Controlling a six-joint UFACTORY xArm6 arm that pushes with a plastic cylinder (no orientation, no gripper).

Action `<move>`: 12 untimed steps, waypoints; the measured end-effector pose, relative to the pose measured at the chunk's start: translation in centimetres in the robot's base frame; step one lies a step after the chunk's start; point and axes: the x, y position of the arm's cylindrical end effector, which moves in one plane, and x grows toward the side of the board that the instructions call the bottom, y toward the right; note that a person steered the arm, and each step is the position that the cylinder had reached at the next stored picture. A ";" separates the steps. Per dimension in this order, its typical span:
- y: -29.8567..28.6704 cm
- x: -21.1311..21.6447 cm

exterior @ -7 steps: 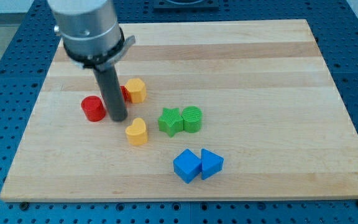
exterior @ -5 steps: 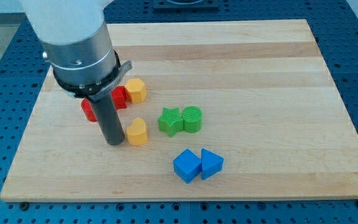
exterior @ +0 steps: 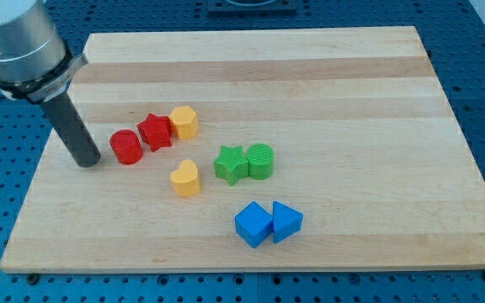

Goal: Separate the green blocks from each other

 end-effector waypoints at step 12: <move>17.6 4.5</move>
